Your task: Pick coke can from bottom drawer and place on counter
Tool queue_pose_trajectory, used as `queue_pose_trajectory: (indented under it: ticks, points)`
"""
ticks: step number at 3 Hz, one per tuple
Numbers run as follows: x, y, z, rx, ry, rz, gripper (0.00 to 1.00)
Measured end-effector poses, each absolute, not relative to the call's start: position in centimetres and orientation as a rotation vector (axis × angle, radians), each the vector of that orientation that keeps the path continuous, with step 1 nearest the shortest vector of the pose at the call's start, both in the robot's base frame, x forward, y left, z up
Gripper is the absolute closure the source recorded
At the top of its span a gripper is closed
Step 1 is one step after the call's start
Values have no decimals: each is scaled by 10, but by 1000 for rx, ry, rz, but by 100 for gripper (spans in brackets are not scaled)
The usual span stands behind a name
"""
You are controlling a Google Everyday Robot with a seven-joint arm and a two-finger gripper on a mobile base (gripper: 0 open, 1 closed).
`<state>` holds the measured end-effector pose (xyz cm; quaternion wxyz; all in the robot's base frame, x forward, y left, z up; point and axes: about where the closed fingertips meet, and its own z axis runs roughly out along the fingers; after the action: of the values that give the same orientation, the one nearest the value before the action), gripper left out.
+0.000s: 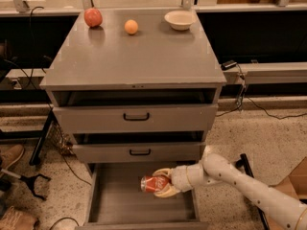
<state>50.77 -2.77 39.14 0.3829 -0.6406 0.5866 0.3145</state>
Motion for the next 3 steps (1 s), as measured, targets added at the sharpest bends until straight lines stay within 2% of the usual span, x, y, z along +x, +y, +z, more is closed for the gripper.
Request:
queue_pose_trajectory:
  ticks: [1, 2, 3]
  points:
    - [506, -26, 419, -1677, 1451, 821, 100]
    - [495, -28, 484, -1703, 1435, 754, 100]
    - [456, -13, 566, -1786, 1385, 675, 100]
